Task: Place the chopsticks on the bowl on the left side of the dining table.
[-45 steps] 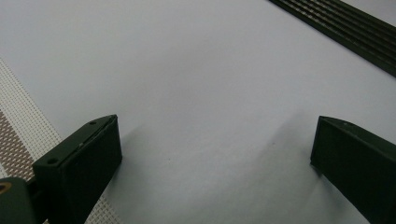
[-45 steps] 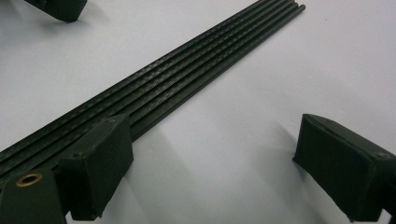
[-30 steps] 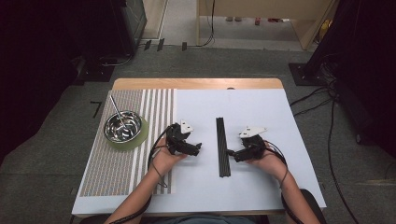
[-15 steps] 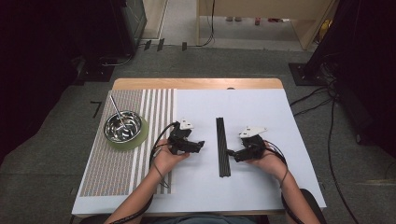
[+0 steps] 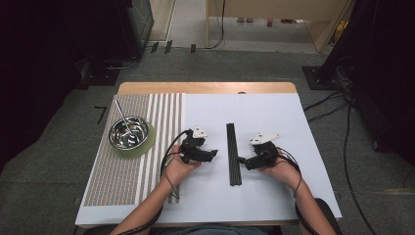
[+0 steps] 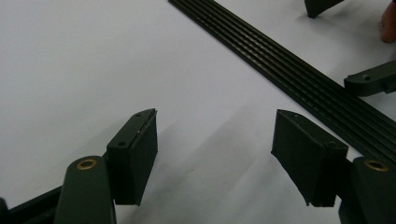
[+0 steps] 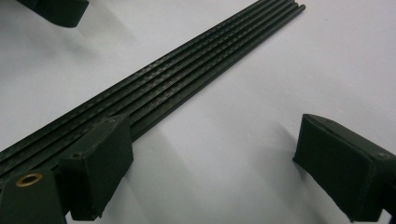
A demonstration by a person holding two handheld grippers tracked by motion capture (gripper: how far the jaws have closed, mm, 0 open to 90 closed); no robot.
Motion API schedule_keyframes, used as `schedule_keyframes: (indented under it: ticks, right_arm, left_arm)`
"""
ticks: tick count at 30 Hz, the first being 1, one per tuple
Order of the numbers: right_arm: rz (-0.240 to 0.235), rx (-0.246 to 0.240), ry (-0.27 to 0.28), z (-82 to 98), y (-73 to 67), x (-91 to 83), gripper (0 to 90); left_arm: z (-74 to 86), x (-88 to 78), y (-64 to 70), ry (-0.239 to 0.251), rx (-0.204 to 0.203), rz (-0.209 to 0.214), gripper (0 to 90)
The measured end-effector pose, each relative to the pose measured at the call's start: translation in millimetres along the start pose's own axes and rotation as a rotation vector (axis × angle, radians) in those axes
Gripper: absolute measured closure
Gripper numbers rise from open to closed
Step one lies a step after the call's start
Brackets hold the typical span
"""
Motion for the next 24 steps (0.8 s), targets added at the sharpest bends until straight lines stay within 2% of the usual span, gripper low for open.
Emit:
schedule_keyframes:
  ticks: [4, 10, 15, 24]
  right_arm:
    - [0.000, 0.000, 0.000, 0.0, 0.0, 0.0, 10.9]
    - [0.000, 0.000, 0.000, 0.0, 0.0, 0.0, 10.9]
    - [0.000, -0.001, 0.000, 0.0, 0.0, 0.0, 10.9]
    - [0.001, -0.001, 0.000, -0.1, 0.1, 0.0, 10.9]
  left_arm:
    - [-1.5, 1.2, 8.2, 0.006, 0.036, 0.009, 29.9]
    - [-4.6, -1.0, 11.4, 0.027, 0.038, 0.016, 28.8]
    - [-4.4, 0.1, 17.0, 0.035, 0.025, 0.042, 28.0]
    - [-4.0, 5.1, 29.5, 0.034, 0.050, 0.054, 29.0]
Point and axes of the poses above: each handheld gripper's, and its own axes: x roughly forward along the jaws, z roughly out of its underside, y roughly to its right, the point moved 7 cm from there along x, roughly forward along the jaws, and after that the axes turned 3 degrees about x, right-handed, at the moved point
